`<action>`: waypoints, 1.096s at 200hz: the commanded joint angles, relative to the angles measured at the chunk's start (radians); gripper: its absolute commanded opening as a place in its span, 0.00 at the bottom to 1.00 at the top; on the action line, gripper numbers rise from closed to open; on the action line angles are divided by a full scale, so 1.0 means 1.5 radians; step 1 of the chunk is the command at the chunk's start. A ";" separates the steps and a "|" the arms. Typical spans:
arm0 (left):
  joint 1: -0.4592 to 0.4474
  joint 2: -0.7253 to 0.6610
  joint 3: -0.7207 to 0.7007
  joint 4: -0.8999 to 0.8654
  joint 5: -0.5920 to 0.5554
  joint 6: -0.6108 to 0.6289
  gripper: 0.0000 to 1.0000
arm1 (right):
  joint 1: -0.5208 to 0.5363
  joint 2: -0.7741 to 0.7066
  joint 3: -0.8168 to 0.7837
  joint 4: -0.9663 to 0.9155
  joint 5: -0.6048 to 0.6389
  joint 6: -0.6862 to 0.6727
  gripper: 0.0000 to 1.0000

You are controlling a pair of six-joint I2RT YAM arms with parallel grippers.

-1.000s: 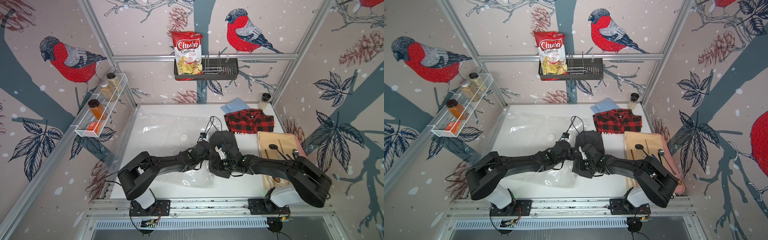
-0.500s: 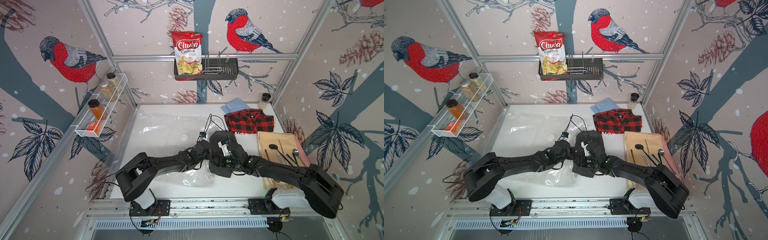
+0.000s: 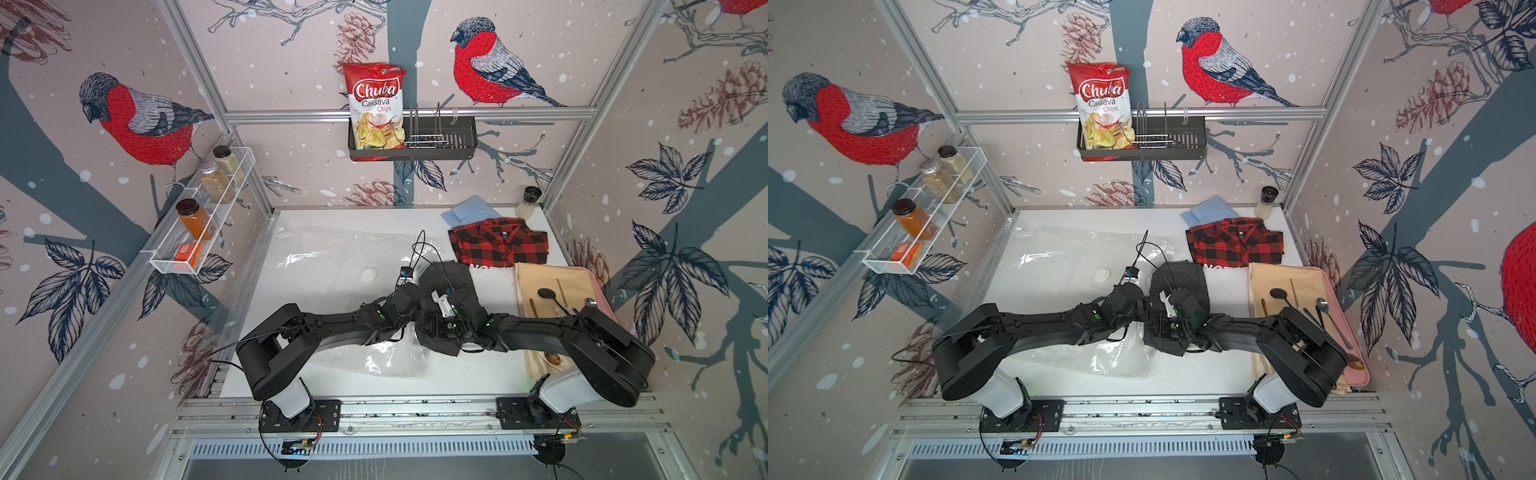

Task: Place the folded shirt into the vacuum bag
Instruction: Place the shirt in the vacuum bag.

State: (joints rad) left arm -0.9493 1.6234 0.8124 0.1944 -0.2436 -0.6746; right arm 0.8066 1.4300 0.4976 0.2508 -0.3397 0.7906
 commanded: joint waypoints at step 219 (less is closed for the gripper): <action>-0.048 0.110 0.167 -0.168 -0.109 0.049 0.00 | -0.315 -0.176 -0.209 -0.037 -0.087 -0.024 0.32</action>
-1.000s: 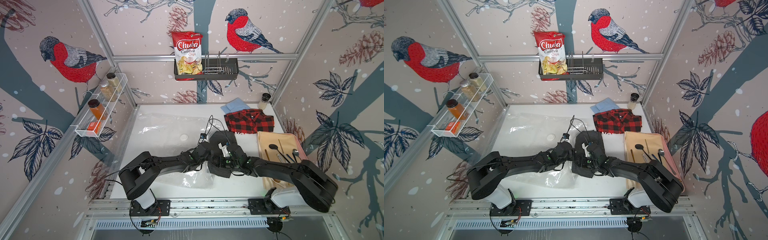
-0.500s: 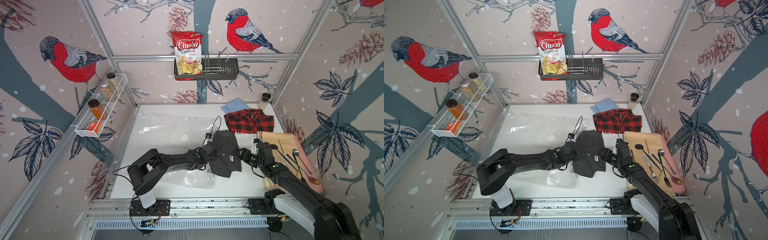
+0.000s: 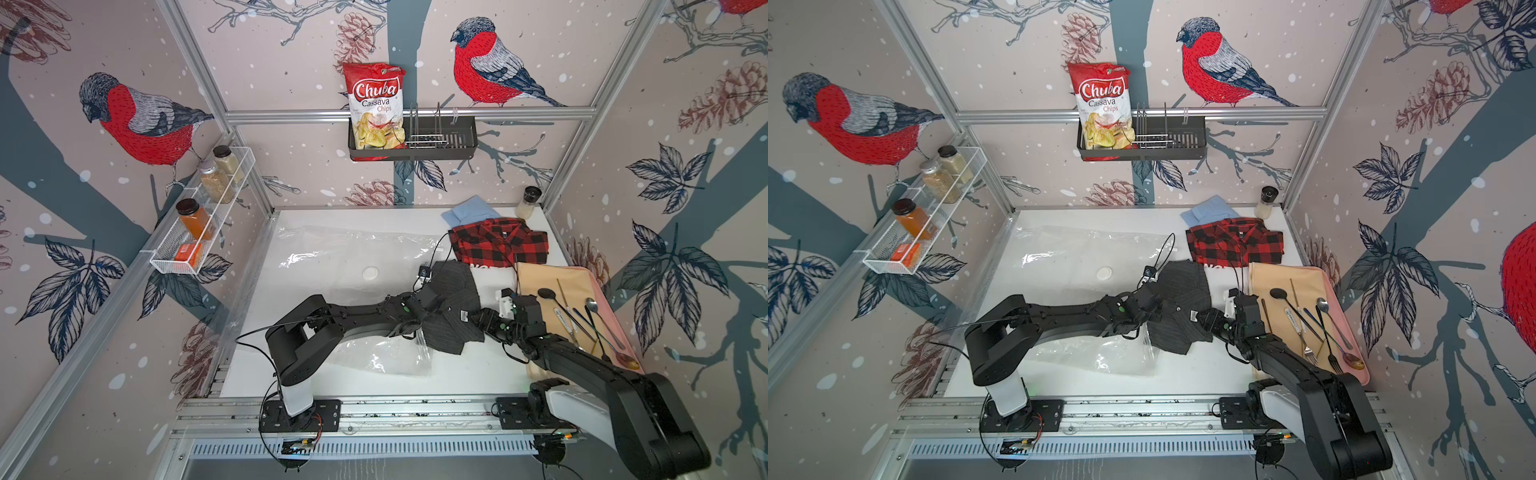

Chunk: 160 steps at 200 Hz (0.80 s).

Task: Place the folded shirt into the vacuum bag
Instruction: Place the shirt in the vacuum bag.

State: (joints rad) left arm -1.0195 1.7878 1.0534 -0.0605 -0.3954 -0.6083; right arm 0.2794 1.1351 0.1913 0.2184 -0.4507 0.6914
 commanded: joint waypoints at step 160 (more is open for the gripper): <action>-0.004 -0.035 -0.006 0.011 0.008 -0.003 0.00 | 0.286 0.201 0.082 0.213 0.017 0.197 0.18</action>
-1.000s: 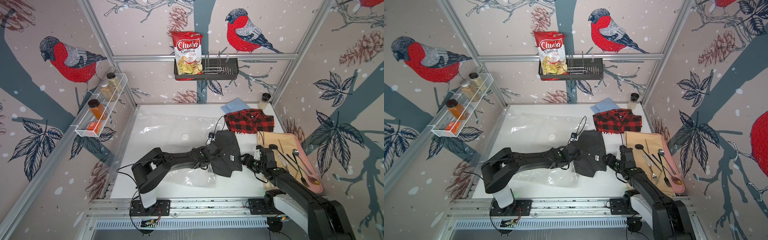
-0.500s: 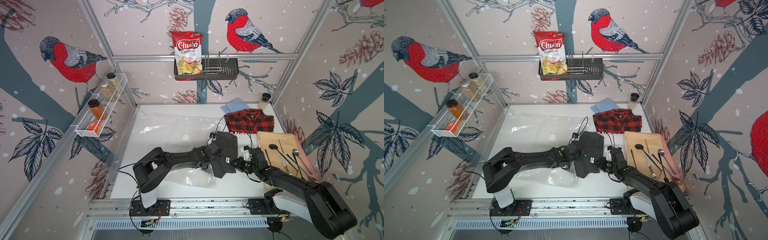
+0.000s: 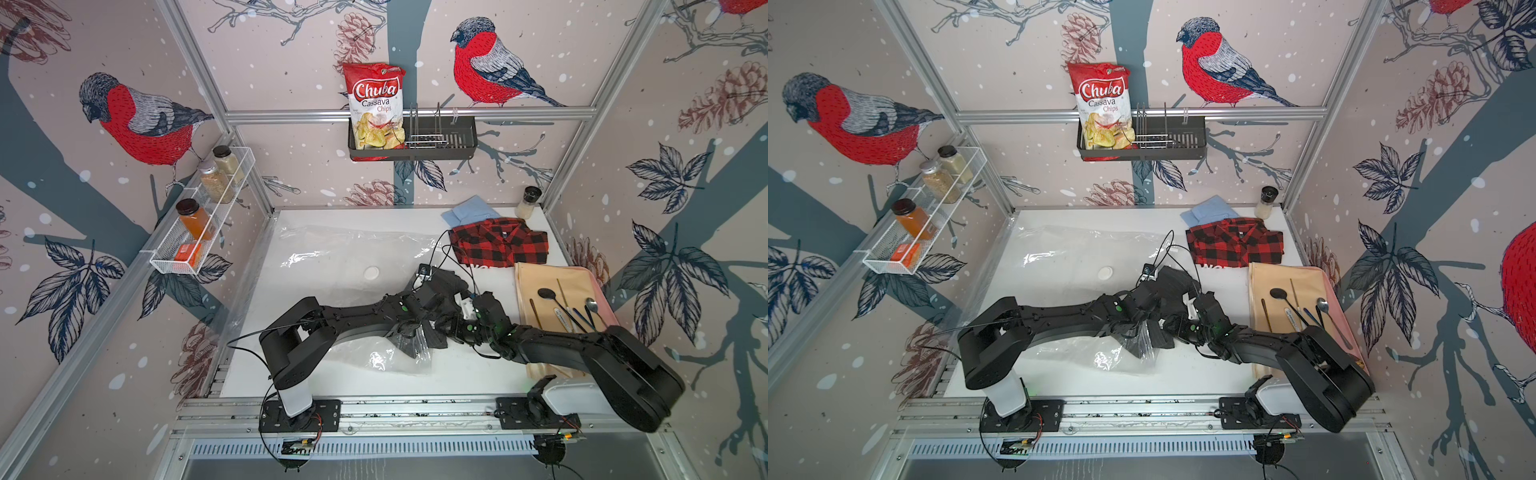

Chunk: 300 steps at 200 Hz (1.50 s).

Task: Place the folded shirt into the vacuum bag
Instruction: Place the shirt in the vacuum bag.

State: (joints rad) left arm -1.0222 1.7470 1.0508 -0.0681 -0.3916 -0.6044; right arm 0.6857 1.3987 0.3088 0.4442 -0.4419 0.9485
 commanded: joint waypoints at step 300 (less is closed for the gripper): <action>-0.005 -0.049 -0.008 0.025 0.037 0.011 0.00 | -0.127 0.106 0.148 0.095 0.034 -0.044 0.01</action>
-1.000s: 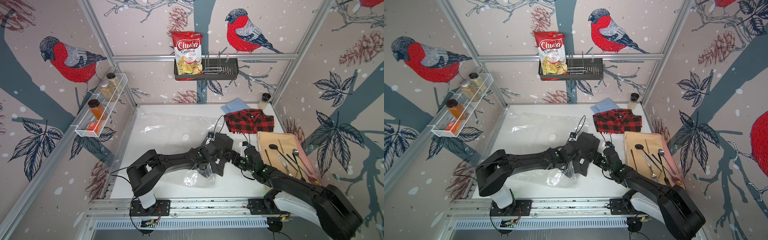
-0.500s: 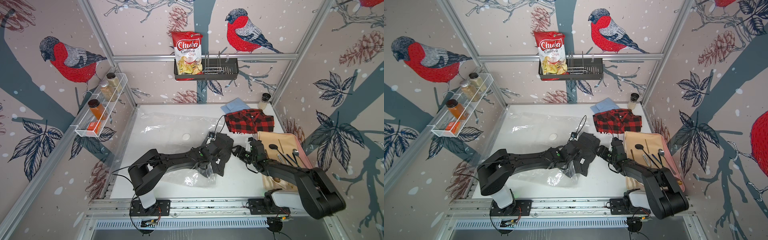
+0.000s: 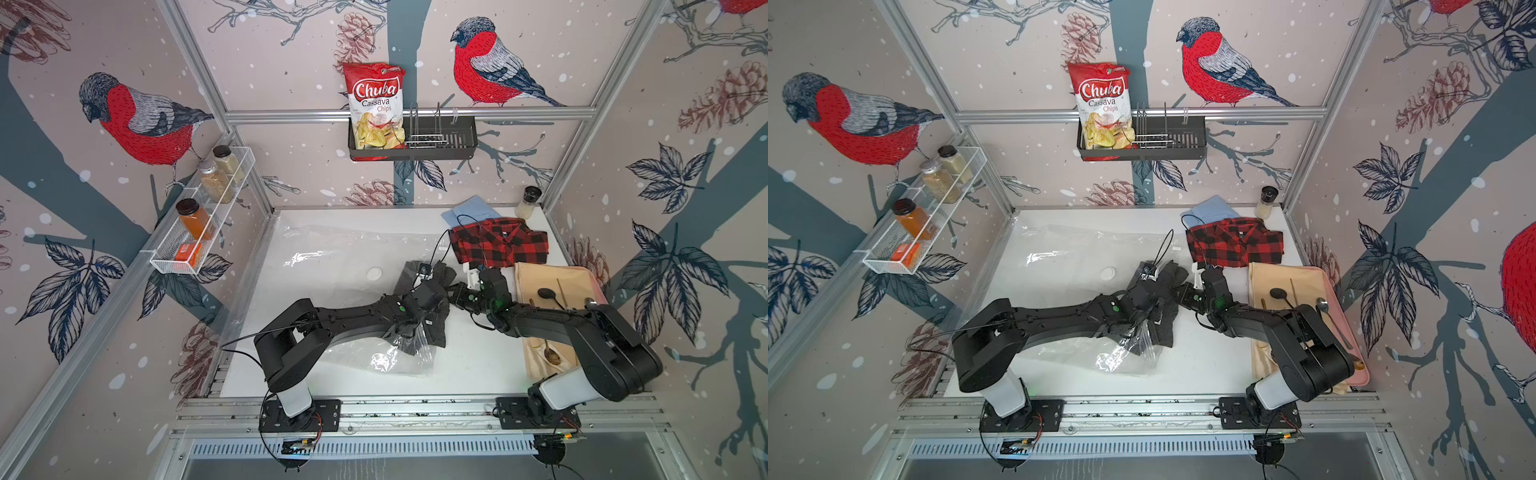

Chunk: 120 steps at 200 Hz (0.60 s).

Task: Place the folded shirt into the vacuum bag
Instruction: Place the shirt in the vacuum bag.

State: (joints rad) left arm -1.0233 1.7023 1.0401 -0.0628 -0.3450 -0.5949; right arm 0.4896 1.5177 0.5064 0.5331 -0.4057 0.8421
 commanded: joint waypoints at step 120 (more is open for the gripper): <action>-0.020 -0.064 -0.025 0.048 -0.028 -0.007 0.00 | 0.033 0.145 0.064 0.103 0.004 0.091 0.29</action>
State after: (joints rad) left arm -1.0496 1.6188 1.0061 -0.0296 -0.3462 -0.6025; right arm 0.5362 1.7683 0.6411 0.6338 -0.3954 0.9703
